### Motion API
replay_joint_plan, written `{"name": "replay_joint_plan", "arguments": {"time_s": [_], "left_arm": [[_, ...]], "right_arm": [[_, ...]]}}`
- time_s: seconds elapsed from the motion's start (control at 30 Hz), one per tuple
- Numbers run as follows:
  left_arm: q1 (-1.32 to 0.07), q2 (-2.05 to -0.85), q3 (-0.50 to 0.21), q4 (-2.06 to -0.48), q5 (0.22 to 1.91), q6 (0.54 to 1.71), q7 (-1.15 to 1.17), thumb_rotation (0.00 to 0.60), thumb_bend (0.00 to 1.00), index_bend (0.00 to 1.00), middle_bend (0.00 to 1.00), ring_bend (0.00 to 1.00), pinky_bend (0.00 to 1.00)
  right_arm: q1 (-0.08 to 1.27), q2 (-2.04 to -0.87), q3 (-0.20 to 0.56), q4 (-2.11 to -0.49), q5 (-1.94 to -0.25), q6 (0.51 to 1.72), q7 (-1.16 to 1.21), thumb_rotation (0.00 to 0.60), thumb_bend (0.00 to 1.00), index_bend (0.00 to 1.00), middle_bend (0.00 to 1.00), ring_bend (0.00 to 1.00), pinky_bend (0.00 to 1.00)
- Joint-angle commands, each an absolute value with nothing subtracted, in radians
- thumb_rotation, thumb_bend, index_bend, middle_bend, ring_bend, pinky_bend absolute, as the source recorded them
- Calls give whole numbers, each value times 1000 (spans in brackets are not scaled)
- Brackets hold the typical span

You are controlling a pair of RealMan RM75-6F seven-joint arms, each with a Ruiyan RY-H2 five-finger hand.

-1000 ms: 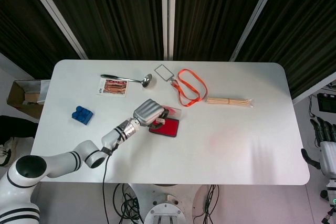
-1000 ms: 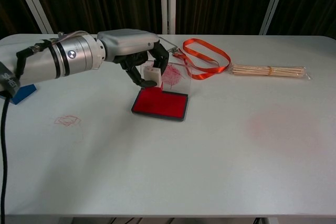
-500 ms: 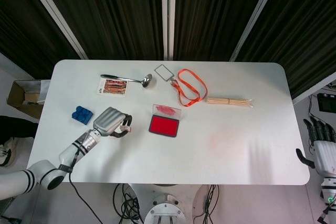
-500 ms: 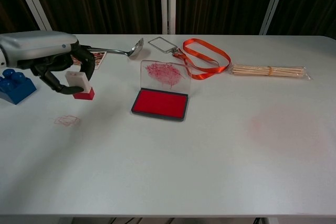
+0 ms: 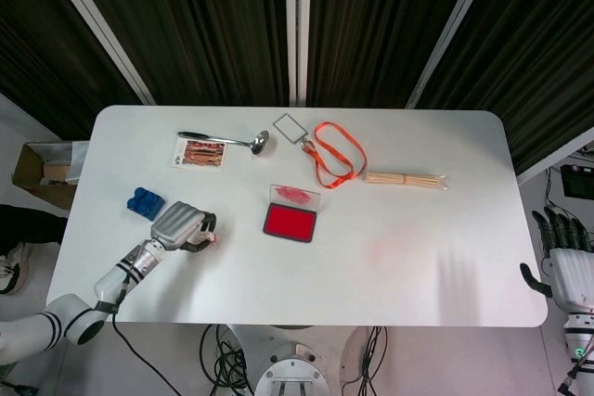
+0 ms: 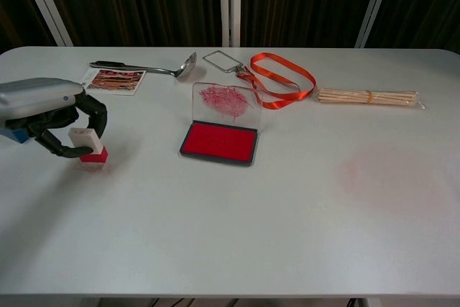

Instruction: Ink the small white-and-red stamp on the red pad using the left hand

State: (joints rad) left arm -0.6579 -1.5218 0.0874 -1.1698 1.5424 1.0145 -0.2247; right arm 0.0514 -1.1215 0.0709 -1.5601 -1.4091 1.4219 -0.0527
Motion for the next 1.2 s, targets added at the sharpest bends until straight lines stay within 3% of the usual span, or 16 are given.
{"name": "replay_joint_plan", "arguments": {"time_s": [0.03, 0.57, 1.2], "left_arm": [[-646, -1546, 95, -1128, 1560, 1025, -253, 600, 418, 598, 586, 887, 966], [-637, -1599, 98, -1015, 1599, 1035, -348, 600, 419, 596, 540, 886, 966], [-644, -1589, 103, -1008, 1622, 1025, -350, 600, 413, 433, 434, 876, 959]], "right_arm": [[51, -1120, 71, -1562, -1407, 1422, -55, 600, 228, 0, 0, 0, 0], [51, -1116, 70, -1574, -1400, 1422, -72, 600, 228, 0, 0, 0, 0], [53, -1111, 69, -1578, -1394, 1416, -78, 600, 228, 0, 0, 0, 0]]}}
